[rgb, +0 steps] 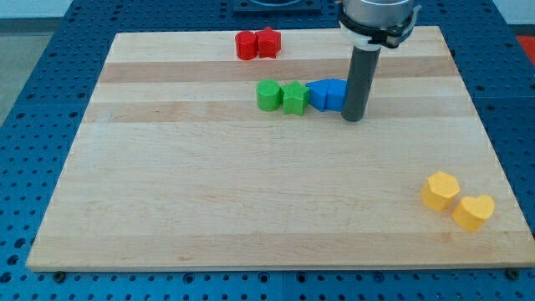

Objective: Move the yellow heart below the green star

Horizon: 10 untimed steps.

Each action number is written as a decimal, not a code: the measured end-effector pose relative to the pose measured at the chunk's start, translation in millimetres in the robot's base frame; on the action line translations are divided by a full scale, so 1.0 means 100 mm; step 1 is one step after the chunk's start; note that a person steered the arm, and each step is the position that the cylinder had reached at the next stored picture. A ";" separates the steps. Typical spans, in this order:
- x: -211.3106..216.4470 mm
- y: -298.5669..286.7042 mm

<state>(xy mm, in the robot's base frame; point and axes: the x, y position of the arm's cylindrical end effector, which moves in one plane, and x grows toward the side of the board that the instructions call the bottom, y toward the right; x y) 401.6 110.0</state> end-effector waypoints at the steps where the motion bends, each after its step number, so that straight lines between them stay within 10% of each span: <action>1: 0.00 0.00; 4: 0.64 0.31; 7: 0.79 1.80; 10: 2.04 1.95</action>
<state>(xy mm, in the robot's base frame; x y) 605.3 304.7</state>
